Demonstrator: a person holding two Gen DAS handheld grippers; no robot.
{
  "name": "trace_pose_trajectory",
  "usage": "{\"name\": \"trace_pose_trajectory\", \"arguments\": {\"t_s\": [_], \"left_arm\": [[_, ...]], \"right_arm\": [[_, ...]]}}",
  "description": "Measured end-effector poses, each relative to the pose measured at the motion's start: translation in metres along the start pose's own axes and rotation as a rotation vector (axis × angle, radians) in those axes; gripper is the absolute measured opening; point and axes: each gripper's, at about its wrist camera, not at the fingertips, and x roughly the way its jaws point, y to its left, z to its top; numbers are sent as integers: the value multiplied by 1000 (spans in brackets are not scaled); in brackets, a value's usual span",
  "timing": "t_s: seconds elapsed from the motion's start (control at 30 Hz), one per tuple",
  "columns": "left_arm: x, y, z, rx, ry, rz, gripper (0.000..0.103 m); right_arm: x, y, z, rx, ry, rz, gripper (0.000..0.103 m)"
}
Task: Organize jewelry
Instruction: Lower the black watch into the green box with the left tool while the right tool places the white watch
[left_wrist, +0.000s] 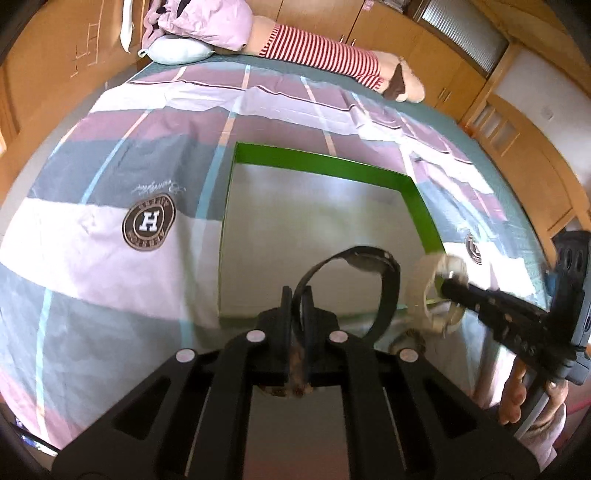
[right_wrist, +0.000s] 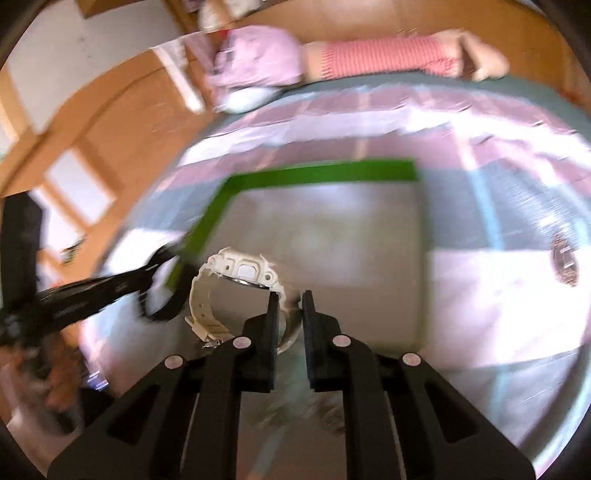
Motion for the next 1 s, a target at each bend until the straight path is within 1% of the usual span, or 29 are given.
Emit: {"name": "trace_pose_trajectory", "arguments": {"t_s": [0.03,0.1,0.13,0.23,0.3,0.37,0.4,0.43,0.47,0.5,0.57,0.6,0.63,0.67,0.7,0.73,0.77,0.87,0.93,1.0], "left_arm": [[5,-2,4,2,2,10,5],[21,-8,13,2,8,44,5],[27,-9,15,-2,8,52,5],[51,-4,16,-24,38,72,5],[62,2,14,-44,59,93,5],[68,9,12,-68,73,100,6],[68,12,12,-78,75,96,9],[66,15,13,-92,69,89,10],[63,16,13,-96,60,90,10],[60,18,13,-98,51,91,13],[50,19,13,-103,33,78,23],[43,19,11,-105,27,63,33],[36,19,9,-102,23,50,40],[28,17,5,-87,22,42,43],[22,15,1,-66,27,45,45],[18,13,-3,-42,38,53,45],[15,11,-8,-15,57,56,45],[20,9,-16,13,116,52,45],[29,12,-19,6,160,65,45],[38,17,-22,-21,213,68,45]], "right_arm": [[8,-3,5,14,2,-32,12],[22,-10,7,57,27,-51,12],[29,-15,5,74,54,-62,12],[39,-22,-1,84,84,-106,12],[42,-21,-3,83,89,-107,15],[39,-20,-3,88,72,-97,25],[38,-21,-3,96,57,-95,38],[32,-21,-3,105,33,-85,47],[30,-20,-3,110,19,-73,47],[26,-21,-2,115,6,-56,47],[16,-24,-2,123,-8,-32,47],[12,-25,-3,127,0,-26,47],[8,-28,-6,134,19,-9,47],[6,-29,-8,135,39,2,47],[5,-31,-12,129,71,-6,48],[8,-33,-16,113,122,-43,48],[6,-34,-19,101,128,-51,47],[3,-36,-17,102,149,-14,48],[-1,-38,-18,113,154,2,48],[-6,-37,-19,104,175,64,48]]}}
